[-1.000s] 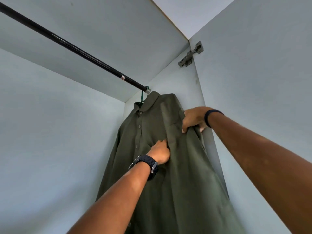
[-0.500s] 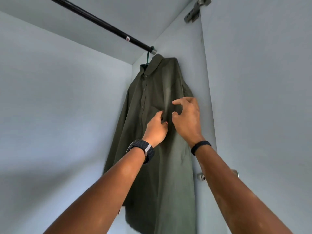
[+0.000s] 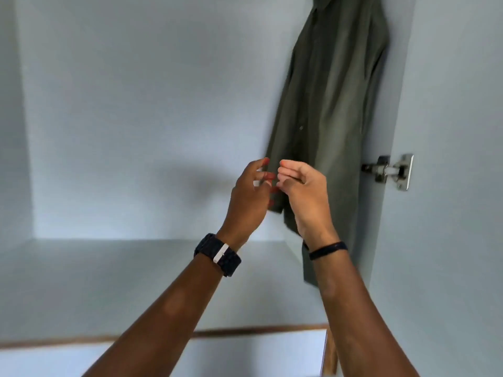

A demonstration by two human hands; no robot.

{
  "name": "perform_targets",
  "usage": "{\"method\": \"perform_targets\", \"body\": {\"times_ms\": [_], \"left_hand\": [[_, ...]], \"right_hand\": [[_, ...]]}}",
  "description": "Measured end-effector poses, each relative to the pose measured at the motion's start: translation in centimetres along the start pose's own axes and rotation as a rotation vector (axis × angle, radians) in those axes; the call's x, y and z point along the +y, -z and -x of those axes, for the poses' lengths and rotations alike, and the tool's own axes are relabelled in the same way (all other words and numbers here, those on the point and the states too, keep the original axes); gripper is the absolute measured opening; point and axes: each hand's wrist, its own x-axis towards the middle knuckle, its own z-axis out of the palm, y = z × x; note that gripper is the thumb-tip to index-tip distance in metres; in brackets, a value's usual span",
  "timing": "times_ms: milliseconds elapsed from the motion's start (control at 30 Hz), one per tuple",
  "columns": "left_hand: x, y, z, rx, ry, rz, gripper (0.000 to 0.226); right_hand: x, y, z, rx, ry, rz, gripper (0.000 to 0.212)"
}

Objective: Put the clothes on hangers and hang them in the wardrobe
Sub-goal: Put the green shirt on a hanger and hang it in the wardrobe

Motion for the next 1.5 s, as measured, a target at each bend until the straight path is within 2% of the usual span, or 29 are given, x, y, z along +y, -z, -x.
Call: {"method": "perform_targets", "body": {"times_ms": [267, 433, 600, 733, 867, 1100, 1200, 1367, 1500], "left_hand": [[0.2, 8.8, 19.3, 0.307, 0.277, -0.019, 0.035], [1.4, 15.3, 31.0, 0.521, 0.414, -0.116, 0.034], [4.7, 21.4, 43.2, 0.797, 0.553, -0.203, 0.033], [9.0, 25.8, 54.9, 1.054, 0.661, -0.274, 0.033], [13.6, 28.6, 66.5, 1.238, 0.744, -0.325, 0.034], [20.7, 31.2, 83.3, 1.56, 0.776, -0.396, 0.035], [23.1, 30.7, 88.9, 1.708, 0.774, -0.381, 0.034], [25.2, 28.7, 96.7, 1.891, 0.798, -0.372, 0.035], [25.3, 26.3, 102.4, 2.046, 0.807, -0.349, 0.037]], "right_hand": [[1.0, -3.8, 17.3, -0.355, -0.304, -0.136, 0.032], [0.0, -7.9, 28.1, -0.6, -0.438, -0.215, 0.033], [-2.1, -12.8, 40.3, -0.885, -0.535, -0.258, 0.034], [-6.1, -16.1, 52.5, -1.175, -0.631, -0.277, 0.035], [-11.1, -18.0, 64.4, -1.408, -0.627, -0.265, 0.038], [-19.2, -18.1, 82.2, -1.804, -0.594, -0.301, 0.034], [-22.0, -17.3, 88.5, -1.971, -0.545, -0.298, 0.038], [-25.1, -14.9, 96.5, -2.219, -0.468, -0.281, 0.029], [-25.3, -12.3, 102.0, -2.357, -0.385, -0.234, 0.029]]}}
